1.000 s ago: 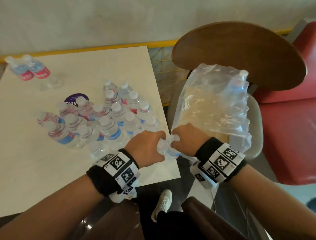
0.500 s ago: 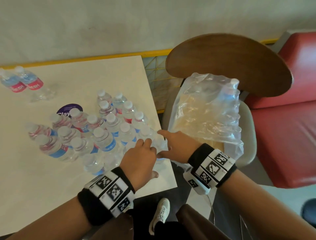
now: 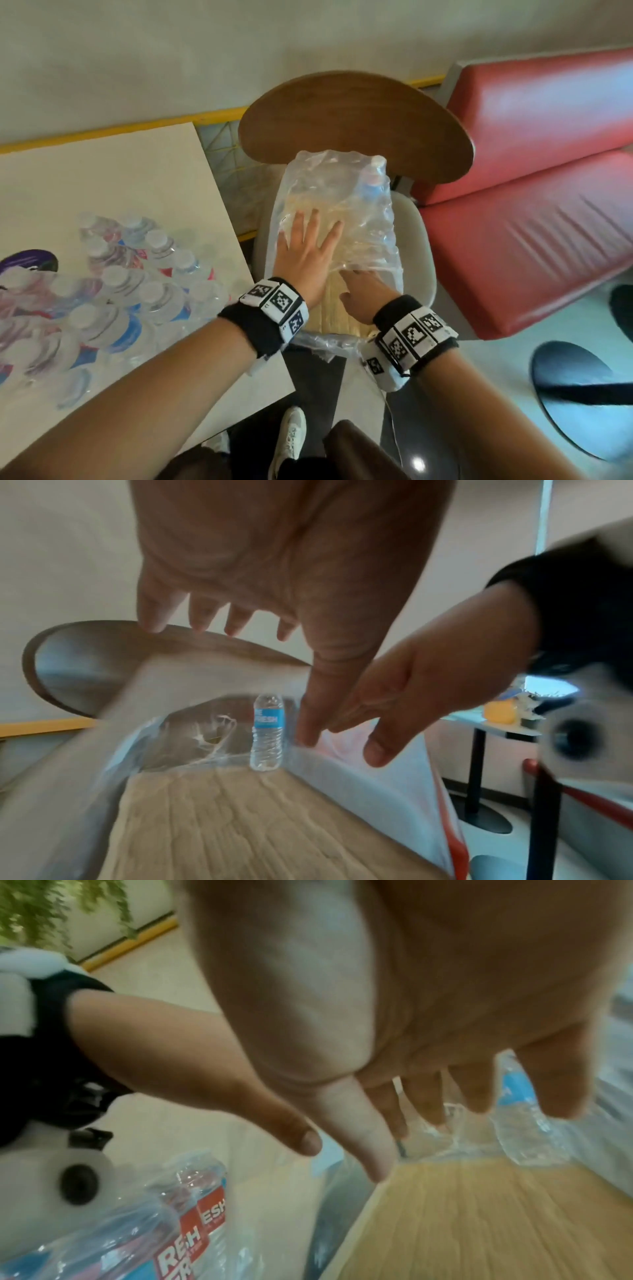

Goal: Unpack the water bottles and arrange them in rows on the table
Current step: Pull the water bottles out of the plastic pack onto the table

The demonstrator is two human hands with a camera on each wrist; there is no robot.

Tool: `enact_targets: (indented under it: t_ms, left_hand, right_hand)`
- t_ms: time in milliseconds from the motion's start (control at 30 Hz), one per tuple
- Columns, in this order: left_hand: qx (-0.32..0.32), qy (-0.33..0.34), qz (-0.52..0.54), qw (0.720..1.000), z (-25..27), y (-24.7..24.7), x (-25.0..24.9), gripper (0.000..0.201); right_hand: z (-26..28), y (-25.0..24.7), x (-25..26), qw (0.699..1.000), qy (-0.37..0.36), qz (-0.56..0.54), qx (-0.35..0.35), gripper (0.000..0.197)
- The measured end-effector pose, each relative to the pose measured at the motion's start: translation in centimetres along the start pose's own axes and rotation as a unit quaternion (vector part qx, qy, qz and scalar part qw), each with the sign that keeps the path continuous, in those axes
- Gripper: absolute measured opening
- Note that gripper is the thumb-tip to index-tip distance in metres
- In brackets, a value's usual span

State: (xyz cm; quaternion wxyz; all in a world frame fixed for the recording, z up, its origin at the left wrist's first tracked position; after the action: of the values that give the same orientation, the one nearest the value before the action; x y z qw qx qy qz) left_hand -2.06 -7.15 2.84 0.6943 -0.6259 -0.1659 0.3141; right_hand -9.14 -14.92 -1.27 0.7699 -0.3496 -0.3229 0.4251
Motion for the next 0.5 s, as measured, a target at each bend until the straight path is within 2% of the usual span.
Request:
enact_targets:
  t_ms: [100, 200, 300, 333, 367, 467, 500]
  left_hand:
    - [0.008, -0.017, 0.023, 1.0, -2.2, -0.3, 0.9, 0.072]
    - [0.006, -0.021, 0.047, 0.999, -3.3, -1.1, 1.2, 0.045]
    - [-0.056, -0.001, 0.056, 0.997, -3.4, -3.0, 0.6, 0.034]
    - [-0.079, 0.009, 0.054, 0.995, -3.3, -3.7, 0.4, 0.033]
    - [-0.099, 0.017, 0.053, 0.993, -3.3, -4.3, 0.3, 0.032]
    - [-0.117, 0.033, 0.049, 0.991, -3.4, -5.3, 0.1, 0.035]
    - [-0.116, 0.033, 0.046, 0.992, -3.5, -5.4, 0.1, 0.034]
  right_hand:
    - [-1.8, -0.4, -0.4, 0.999, 0.027, -0.022, -0.026, 0.055]
    - [-3.9, -2.3, 0.4, 0.998, 0.024, 0.011, -0.05, 0.045]
    - [-6.9, -4.7, 0.4, 0.991, 0.019, 0.018, -0.132, 0.027]
    - [-7.7, -5.2, 0.2, 0.99, 0.024, 0.03, -0.136, 0.023]
    - [-7.9, -5.7, 0.1, 0.99, 0.028, 0.057, -0.122, 0.024]
    - [-7.6, -6.2, -1.2, 0.977, 0.073, 0.193, -0.045, 0.063]
    - [-7.8, -6.6, -1.4, 0.97, 0.075, 0.231, -0.031, 0.064]
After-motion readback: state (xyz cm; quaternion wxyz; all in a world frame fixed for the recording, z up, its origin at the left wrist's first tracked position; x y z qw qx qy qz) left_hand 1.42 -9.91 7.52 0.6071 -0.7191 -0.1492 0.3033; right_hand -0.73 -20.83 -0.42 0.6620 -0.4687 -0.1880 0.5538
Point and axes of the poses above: each hand's wrist, its own z-axis away from the middle knuckle, its own y-axis out of the palm, x = y × z, the point moved 6 cm from there along -z, towards the middle knuckle, and after that the axes turned 3 degrees about x, right-handed, at the moved point
